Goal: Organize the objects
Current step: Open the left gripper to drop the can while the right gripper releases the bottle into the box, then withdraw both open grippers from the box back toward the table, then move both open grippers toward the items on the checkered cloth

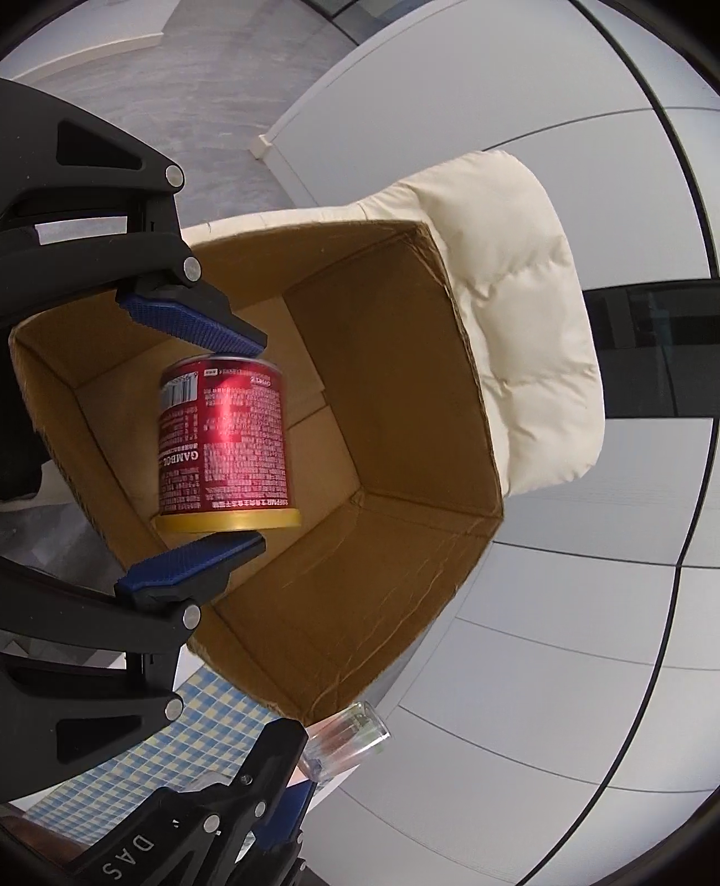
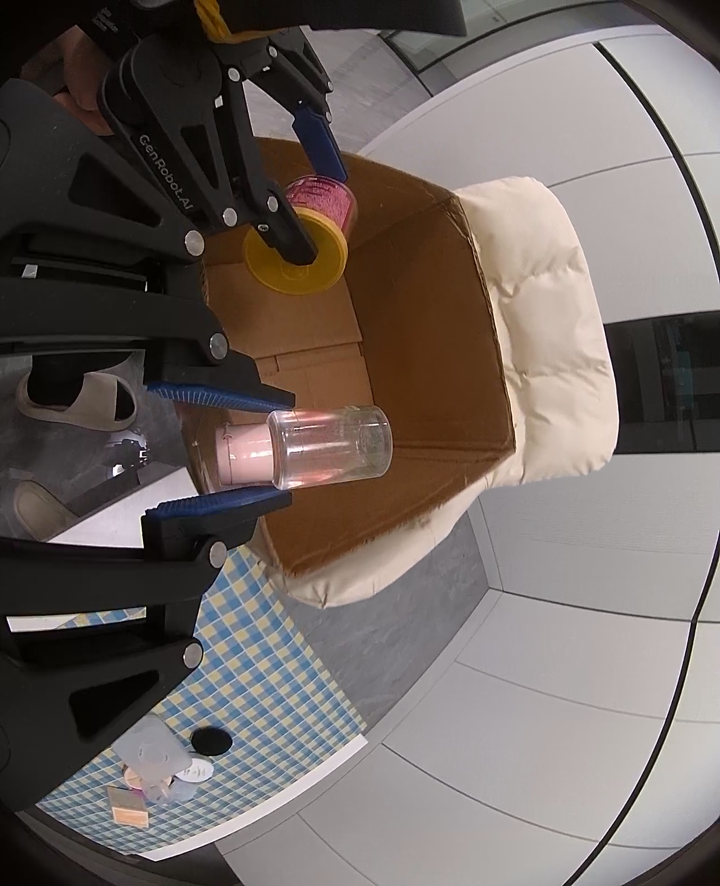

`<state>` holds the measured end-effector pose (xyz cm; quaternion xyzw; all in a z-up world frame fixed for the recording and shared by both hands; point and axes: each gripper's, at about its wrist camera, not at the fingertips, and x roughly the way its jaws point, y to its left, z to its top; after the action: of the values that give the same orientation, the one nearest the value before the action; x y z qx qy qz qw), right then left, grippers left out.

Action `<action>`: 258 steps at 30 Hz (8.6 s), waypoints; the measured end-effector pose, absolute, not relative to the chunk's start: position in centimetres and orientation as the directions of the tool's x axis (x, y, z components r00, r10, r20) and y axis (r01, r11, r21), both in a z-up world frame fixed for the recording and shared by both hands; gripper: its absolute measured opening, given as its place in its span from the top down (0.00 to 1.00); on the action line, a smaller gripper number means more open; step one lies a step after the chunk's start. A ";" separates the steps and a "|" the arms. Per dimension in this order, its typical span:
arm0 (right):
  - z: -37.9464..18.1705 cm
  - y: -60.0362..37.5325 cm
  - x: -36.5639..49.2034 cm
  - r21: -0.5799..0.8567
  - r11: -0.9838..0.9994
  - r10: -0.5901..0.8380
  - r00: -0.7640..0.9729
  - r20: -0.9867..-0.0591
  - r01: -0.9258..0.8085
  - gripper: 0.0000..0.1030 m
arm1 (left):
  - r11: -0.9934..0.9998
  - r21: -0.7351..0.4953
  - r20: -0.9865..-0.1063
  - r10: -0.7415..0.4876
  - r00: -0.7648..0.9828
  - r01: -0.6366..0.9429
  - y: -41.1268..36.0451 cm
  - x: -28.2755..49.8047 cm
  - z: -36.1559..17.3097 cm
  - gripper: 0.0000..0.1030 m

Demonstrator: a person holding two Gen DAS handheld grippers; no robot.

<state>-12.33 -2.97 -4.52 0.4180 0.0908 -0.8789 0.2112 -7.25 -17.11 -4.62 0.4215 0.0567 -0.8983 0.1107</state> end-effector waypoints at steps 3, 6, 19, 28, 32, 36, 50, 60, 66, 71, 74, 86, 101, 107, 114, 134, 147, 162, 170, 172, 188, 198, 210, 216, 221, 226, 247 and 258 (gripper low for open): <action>-4.7 -3.8 -12.3 0.003 -0.890 -0.290 -0.561 -0.775 0.456 0.73 | -0.970 0.001 -0.762 -0.159 -0.628 0.244 -17.7 -7.0 -4.3 0.37; -4.9 -4.5 -12.4 0.000 -0.888 -0.286 -0.552 -0.783 0.459 0.73 | -0.967 -0.002 -0.765 -0.162 -0.624 0.253 -18.2 -6.7 -4.3 0.37; -5.4 -7.7 -12.3 -0.007 -0.863 -0.303 -0.527 -0.794 0.506 0.72 | -0.954 -0.031 -0.774 -0.166 -0.611 0.298 -20.9 -5.0 -4.1 0.33; -5.8 -9.6 -12.3 -0.007 -0.846 -0.316 -0.513 -0.798 0.533 0.72 | -0.951 -0.027 -0.772 -0.175 -0.611 0.308 -22.2 -4.2 -4.2 0.33; -5.9 -10.5 -12.3 -0.013 -0.841 -0.317 -0.513 -0.798 0.541 0.72 | -0.948 -0.031 -0.772 -0.179 -0.610 0.317 -22.7 -3.9 -4.1 0.33; -5.9 -10.7 -12.2 -0.018 -0.842 -0.314 -0.516 -0.797 0.540 0.63 | -0.946 -0.031 -0.769 -0.184 -0.612 0.323 -23.2 -3.7 -4.0 0.33; -5.8 -9.7 -13.5 -0.025 -0.891 -0.258 -0.551 -0.794 0.453 0.10 | -0.941 0.003 -0.763 -0.221 -0.608 0.337 -22.8 -3.7 -4.2 0.23; -5.4 -7.7 -14.4 0.008 -0.921 -0.248 -0.569 -0.784 0.390 0.00 | -0.919 0.063 -0.726 -0.310 -0.614 0.390 -23.0 -3.9 -3.6 0.00; -5.0 -7.1 -14.2 0.011 -0.922 -0.253 -0.580 -0.774 0.387 0.00 | -0.919 0.057 -0.727 -0.306 -0.615 0.390 -22.6 -4.2 -3.4 0.00; -4.8 -6.6 -14.2 0.018 -0.922 -0.258 -0.581 -0.772 0.386 0.00 | -0.921 0.048 -0.728 -0.297 -0.618 0.387 -22.3 -4.5 -3.5 0.00; -4.8 -6.0 -14.0 0.012 -0.924 -0.253 -0.586 -0.770 0.383 0.00 | -0.926 0.044 -0.730 -0.286 -0.620 0.375 -21.9 -4.7 -3.5 0.00; -4.7 -4.5 -14.1 0.007 -0.930 -0.239 -0.593 -0.769 0.366 0.00 | -0.936 0.030 -0.741 -0.256 -0.621 0.350 -20.5 -5.5 -3.6 0.00; -4.9 -0.3 -14.8 0.020 -0.958 -0.196 -0.599 -0.776 0.288 0.00 | -0.953 0.008 -0.756 -0.204 -0.622 0.302 -17.7 -7.4 -4.0 0.00; -4.8 1.4 -14.7 0.010 -0.965 -0.174 -0.611 -0.772 0.261 0.00 | -0.962 0.005 -0.747 -0.186 -0.638 0.274 -15.9 -7.9 -3.8 0.00; -4.7 4.1 -14.8 0.021 -0.977 -0.152 -0.617 -0.772 0.214 0.00 | -0.973 0.015 -0.747 -0.164 -0.644 0.230 -13.3 -8.8 -3.7 0.00; -4.9 10.9 -14.4 0.013 -0.995 -0.073 -0.628 -0.775 0.099 0.00 | -0.993 0.018 -0.749 -0.088 -0.656 0.113 -7.3 -10.6 -3.9 0.00; -5.1 13.5 -13.8 0.004 -0.999 -0.035 -0.629 -0.776 0.051 0.00 | -0.998 0.018 -0.751 -0.055 -0.658 0.063 -5.0 -11.4 -4.0 0.00; -5.0 16.9 -13.2 0.006 -1.000 0.001 -0.634 -0.773 -0.009 0.00 | -1.000 0.021 -0.752 -0.010 -0.659 -0.009 -1.4 -11.7 -4.2 0.00; -5.0 18.6 -12.8 0.022 -0.999 0.009 -0.630 -0.776 -0.041 0.00 | -0.999 0.019 -0.757 0.011 -0.653 -0.040 0.3 -12.0 -4.4 0.00; -5.1 19.0 -12.7 0.022 -0.999 0.014 -0.629 -0.777 -0.050 0.00 | -0.999 0.019 -0.757 0.017 -0.654 -0.048 0.8 -12.0 -4.3 0.00; -5.2 22.5 -11.5 0.020 -0.994 0.053 -0.619 -0.784 -0.111 0.00 | -0.993 0.006 -0.765 0.072 -0.640 -0.119 4.5 -12.5 -4.6 0.01; -5.0 24.9 -10.3 -0.006 -0.989 0.099 -0.625 -0.775 -0.149 0.00 | -0.985 0.007 -0.767 0.105 -0.633 -0.173 7.2 -12.6 -4.7 0.01; -5.0 28.3 -8.9 -0.006 -0.977 0.137 -0.612 -0.779 -0.211 0.00 | -0.975 -0.010 -0.775 0.148 -0.615 -0.222 10.3 -12.8 -5.0 0.01; -5.0 30.1 -8.0 -0.012 -0.970 0.161 -0.606 -0.779 -0.242 0.00 | -0.968 -0.011 -0.779 0.165 -0.605 -0.251 12.2 -12.7 -5.3 0.01; -5.0 31.5 -7.3 -0.013 -0.964 0.177 -0.601 -0.780 -0.267 0.00 | -0.961 -0.008 -0.781 0.178 -0.598 -0.276 13.7 -12.6 -5.4 0.01; -5.0 32.8 -6.6 -0.014 -0.957 0.192 -0.595 -0.781 -0.290 0.00 | -0.955 -0.004 -0.782 0.189 -0.594 -0.297 14.9 -12.3 -5.5 0.01; -5.3 36.4 -4.6 -0.037 -0.933 0.246 -0.562 -0.790 -0.357 0.00 | -0.932 -0.017 -0.787 0.236 -0.569 -0.363 18.4 -11.9 -5.9 0.01; -7.8 38.9 -6.4 -0.064 -0.914 0.279 -0.506 -0.816 -0.400 0.00 | -0.917 0.041 -0.805 0.204 -0.557 -0.396 19.6 -13.3 -10.0 0.01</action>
<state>-6.43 38.94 -7.85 0.4567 -0.0664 -0.8652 -0.1962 -13.31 19.61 -9.95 0.4386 -0.1092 -0.8754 -0.1713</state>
